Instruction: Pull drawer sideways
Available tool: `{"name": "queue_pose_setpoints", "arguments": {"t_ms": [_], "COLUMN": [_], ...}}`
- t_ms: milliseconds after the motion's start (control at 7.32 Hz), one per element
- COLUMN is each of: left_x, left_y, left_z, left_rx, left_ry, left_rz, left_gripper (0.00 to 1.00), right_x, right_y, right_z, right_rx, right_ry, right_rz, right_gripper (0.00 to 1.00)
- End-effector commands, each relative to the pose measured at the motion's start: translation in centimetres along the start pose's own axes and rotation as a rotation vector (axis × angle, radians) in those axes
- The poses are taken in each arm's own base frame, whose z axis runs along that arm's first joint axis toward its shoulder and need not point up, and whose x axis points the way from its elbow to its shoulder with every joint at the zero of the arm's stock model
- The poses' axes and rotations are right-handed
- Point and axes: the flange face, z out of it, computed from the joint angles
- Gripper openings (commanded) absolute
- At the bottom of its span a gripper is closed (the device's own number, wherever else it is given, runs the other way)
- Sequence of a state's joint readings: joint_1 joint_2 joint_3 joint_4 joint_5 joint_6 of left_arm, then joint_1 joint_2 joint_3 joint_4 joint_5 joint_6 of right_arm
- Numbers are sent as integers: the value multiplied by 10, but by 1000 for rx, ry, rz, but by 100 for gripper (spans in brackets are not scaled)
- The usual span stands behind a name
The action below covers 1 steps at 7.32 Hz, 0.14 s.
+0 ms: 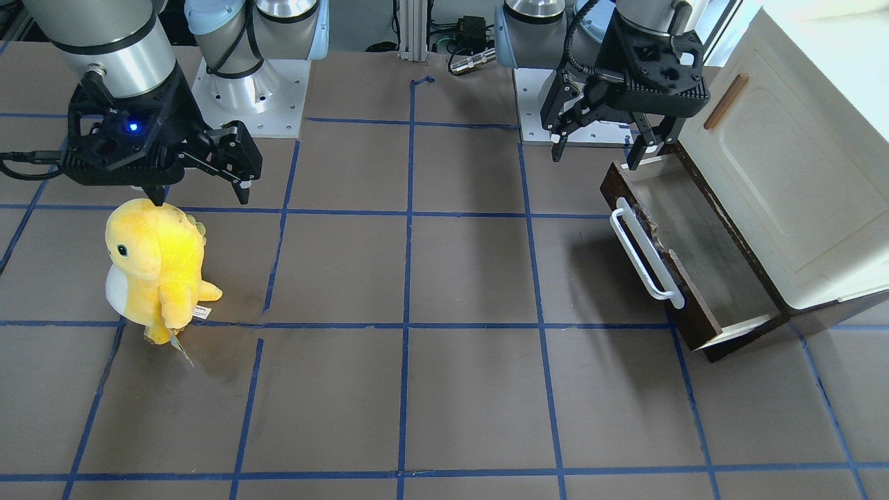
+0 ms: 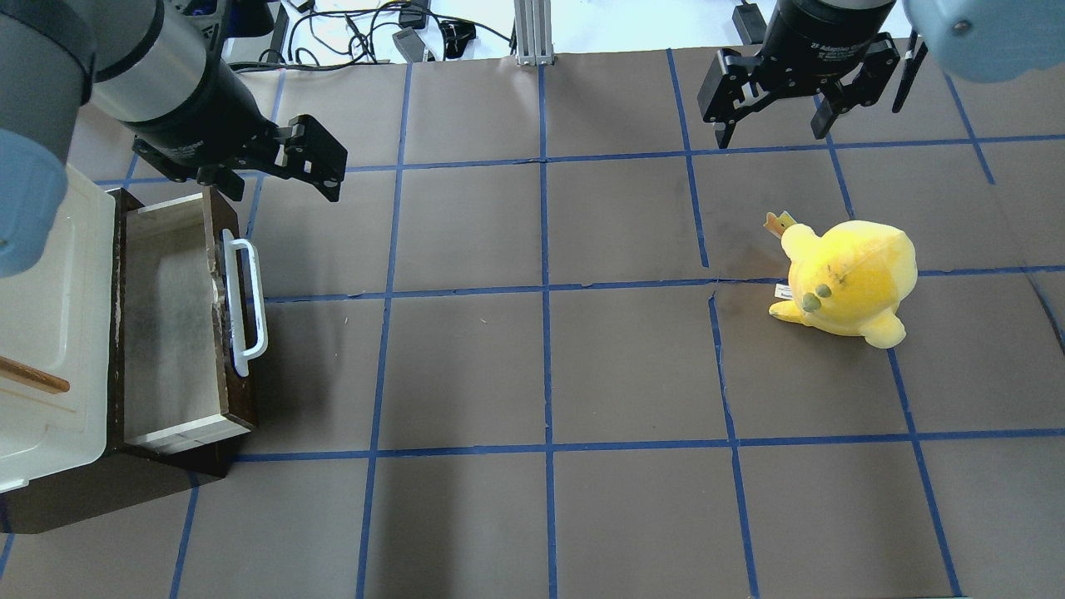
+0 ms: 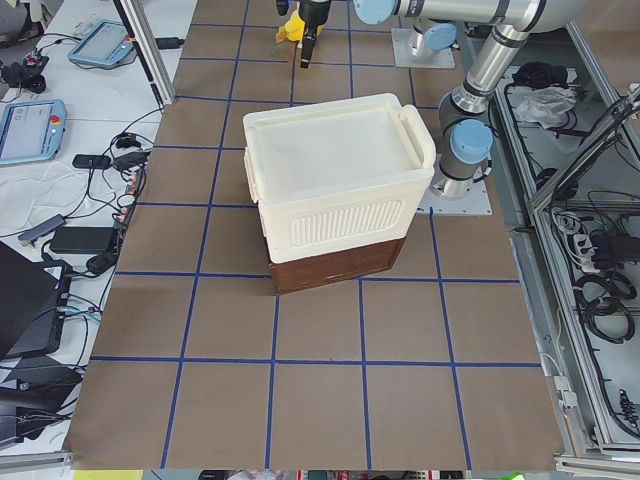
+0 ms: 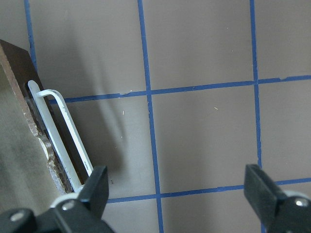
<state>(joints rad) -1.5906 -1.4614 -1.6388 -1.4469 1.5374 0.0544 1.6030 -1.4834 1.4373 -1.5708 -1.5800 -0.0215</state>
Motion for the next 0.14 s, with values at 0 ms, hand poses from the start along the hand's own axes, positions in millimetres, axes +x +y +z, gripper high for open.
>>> {"name": "queue_pose_setpoints", "arguments": {"t_ms": [0], "left_x": [0], "left_y": [-1], "left_z": [2], "left_rx": [-6], "left_ry": [4], "left_rz": [-2], "left_gripper": [100], "right_x": [0], "right_y": [0], "right_z": [0], "right_rx": [0], "right_ry": [0], "right_rz": [0], "right_gripper": [100]}}
